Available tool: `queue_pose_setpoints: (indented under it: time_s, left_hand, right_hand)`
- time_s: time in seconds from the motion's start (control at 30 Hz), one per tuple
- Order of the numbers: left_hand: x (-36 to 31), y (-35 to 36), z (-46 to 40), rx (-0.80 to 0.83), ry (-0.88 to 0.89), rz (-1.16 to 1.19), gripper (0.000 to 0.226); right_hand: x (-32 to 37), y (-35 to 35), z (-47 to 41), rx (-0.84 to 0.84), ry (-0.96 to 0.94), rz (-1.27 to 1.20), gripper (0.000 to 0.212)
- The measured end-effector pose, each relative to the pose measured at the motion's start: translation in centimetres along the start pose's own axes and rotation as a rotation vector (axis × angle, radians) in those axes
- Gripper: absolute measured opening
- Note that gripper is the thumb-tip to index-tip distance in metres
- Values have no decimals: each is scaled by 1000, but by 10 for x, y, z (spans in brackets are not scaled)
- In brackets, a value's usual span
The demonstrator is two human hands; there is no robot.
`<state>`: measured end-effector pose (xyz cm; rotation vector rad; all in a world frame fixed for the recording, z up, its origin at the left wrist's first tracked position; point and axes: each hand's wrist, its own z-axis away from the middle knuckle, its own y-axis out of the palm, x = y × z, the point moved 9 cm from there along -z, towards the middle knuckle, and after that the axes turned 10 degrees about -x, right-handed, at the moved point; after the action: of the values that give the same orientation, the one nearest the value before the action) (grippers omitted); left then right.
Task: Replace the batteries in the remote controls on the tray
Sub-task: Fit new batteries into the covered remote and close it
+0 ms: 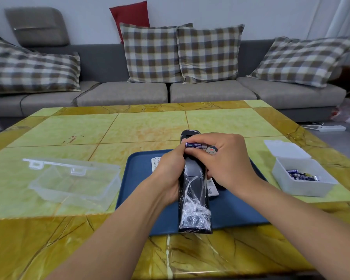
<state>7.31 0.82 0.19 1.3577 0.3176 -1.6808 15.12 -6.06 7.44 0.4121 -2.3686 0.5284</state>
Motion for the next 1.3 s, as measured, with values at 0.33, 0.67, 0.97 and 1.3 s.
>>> queue_pose_setpoints:
  time_s: [0.33,0.67,0.97,1.3]
  left_hand:
    - [-9,5,7,-33,141,-168,54]
    - [-9,8,9,66,255,-319,47]
    - [-1,13,7,156,148,-150,28]
    - [-14,-1,0,76,282,-250,25]
  right_hand:
    - [-25,2,-5,49,310,-181,11]
    - [-35,-4,-10,108,301,-167,21]
    - [-59,-23,-12,-86,482,-394,10]
    - [-64,1,-4,183,740,-641,9]
